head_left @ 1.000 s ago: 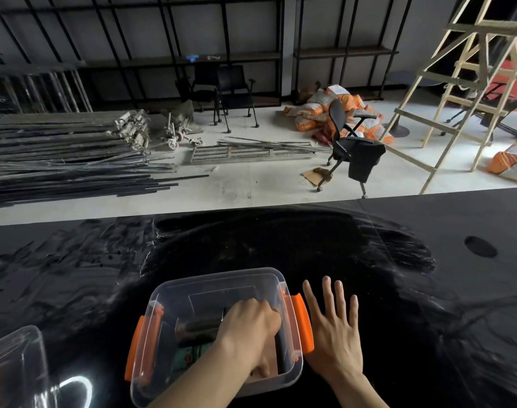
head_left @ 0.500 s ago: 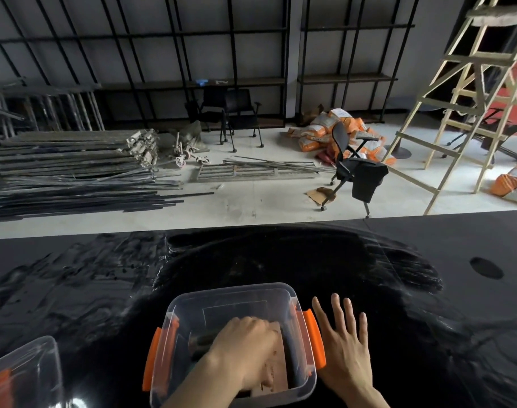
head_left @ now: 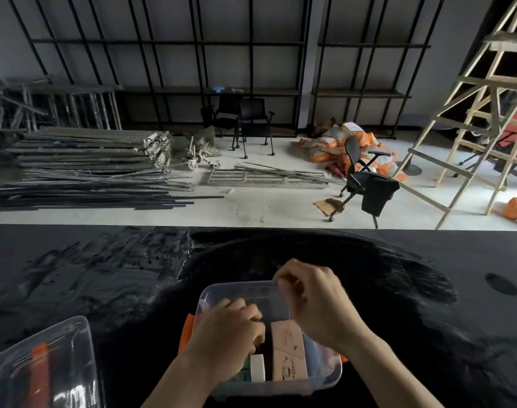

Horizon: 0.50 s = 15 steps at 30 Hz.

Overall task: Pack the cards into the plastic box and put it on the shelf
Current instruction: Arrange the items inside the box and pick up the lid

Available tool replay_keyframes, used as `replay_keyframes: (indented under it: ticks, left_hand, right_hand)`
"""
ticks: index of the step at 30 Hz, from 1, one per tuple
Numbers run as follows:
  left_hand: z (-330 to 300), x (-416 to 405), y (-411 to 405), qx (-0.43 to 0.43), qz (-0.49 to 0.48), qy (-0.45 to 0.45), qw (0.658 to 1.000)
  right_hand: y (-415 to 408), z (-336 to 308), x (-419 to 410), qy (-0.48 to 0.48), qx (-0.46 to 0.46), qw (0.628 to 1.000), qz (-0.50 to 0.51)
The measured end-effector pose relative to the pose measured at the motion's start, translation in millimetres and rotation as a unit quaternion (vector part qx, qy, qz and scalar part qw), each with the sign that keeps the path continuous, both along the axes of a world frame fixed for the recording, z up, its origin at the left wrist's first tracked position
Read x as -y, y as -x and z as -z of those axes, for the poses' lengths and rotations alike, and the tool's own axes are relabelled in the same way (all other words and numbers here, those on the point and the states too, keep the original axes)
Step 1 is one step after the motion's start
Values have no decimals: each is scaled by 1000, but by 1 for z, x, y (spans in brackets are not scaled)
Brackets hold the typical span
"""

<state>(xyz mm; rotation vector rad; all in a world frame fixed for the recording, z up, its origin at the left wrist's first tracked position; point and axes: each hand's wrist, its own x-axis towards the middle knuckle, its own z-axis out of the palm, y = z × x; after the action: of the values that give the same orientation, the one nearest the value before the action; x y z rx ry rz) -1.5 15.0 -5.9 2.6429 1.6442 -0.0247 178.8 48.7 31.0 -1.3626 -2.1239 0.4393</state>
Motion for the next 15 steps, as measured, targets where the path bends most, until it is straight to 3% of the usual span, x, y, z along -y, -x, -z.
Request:
replay_keyframes:
  ticks: [3, 5, 11, 15]
  left_hand:
    - [1, 1, 10, 38, -1, -20, 999]
    - [7, 1, 22, 40, 9, -19, 999]
    - [15, 18, 54, 75, -55, -76, 993]
    - [16, 26, 52, 45, -87, -40, 994]
  right_hand:
    - [18, 15, 7, 174, 152, 969, -88]
    - [24, 26, 8, 257, 197, 939, -112]
    - [40, 42, 4, 354, 236, 899, -106]
    - [45, 43, 3, 396, 218, 887, -98]
